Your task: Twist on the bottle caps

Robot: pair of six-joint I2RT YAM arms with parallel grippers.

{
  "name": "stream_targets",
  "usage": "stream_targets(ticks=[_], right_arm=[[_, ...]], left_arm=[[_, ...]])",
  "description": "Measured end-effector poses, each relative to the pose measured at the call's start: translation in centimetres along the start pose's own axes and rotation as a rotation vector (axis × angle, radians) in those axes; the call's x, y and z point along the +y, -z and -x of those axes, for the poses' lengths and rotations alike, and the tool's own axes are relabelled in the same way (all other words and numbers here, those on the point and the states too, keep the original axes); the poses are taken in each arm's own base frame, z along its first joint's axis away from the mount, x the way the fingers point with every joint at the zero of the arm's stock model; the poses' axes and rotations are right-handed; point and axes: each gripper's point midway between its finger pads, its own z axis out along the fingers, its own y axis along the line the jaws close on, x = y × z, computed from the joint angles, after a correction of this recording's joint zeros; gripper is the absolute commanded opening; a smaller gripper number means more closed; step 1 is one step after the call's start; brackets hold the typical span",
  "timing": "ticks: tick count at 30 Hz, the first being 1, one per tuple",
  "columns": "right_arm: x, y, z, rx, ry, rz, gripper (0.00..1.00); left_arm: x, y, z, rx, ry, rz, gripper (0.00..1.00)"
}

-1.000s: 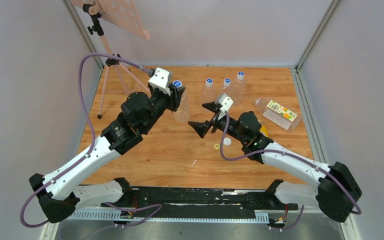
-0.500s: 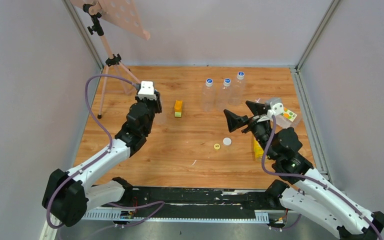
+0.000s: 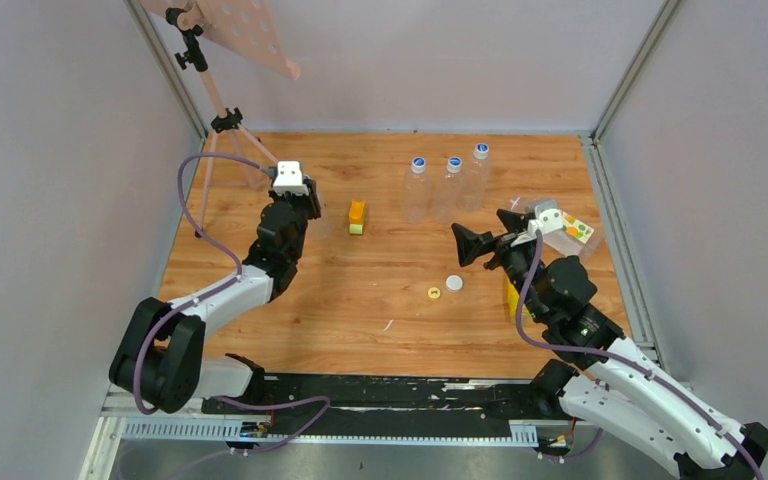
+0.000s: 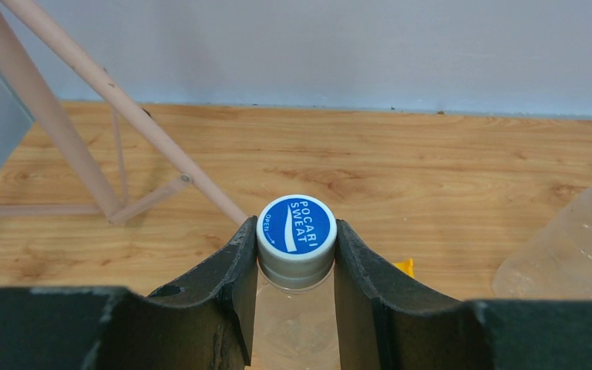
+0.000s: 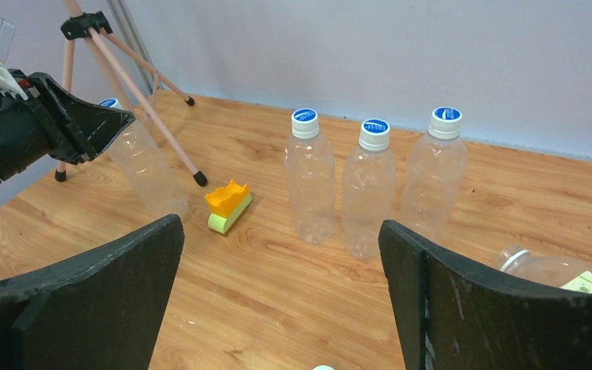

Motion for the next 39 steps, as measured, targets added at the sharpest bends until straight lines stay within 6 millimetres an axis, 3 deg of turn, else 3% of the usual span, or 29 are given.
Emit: stream_targets(ticks=[4, 7, 10, 25, 32, 33, 38, 39], right_arm=[[0.0, -0.2, -0.6, 0.021, 0.008, -0.002, 1.0], [0.0, -0.2, -0.9, 0.03, 0.012, -0.002, 1.0], [0.0, -0.2, -0.9, 0.032, 0.013, 0.001, 1.0], [0.2, -0.2, -1.4, 0.049, 0.022, 0.009, 1.0], [0.3, -0.3, -2.0, 0.072, 0.027, 0.013, 1.0], [0.3, -0.3, -2.1, 0.078, 0.025, 0.012, 1.0], [0.4, -0.3, -2.3, 0.125, -0.009, 0.001, 1.0], [0.5, -0.4, -2.2, 0.159, -0.034, -0.014, 1.0]], left_arm=[[-0.2, -0.2, -1.4, 0.012, -0.005, -0.01, 0.09], [-0.2, -0.1, -2.3, 0.024, -0.01, -0.014, 0.23], [-0.3, -0.1, -2.2, 0.018, -0.007, -0.021, 0.34], [-0.6, 0.1, -2.5, 0.022, -0.009, -0.043, 0.67], [-0.1, 0.8, -1.2, 0.01, 0.001, -0.025, 0.9], [0.1, 1.1, -0.9, 0.011, 0.003, -0.02, 0.97], [1.3, 2.6, 0.7, 0.048, 0.012, 0.026, 1.0], [2.0, 3.3, 3.0, 0.061, 0.023, 0.061, 1.0]])
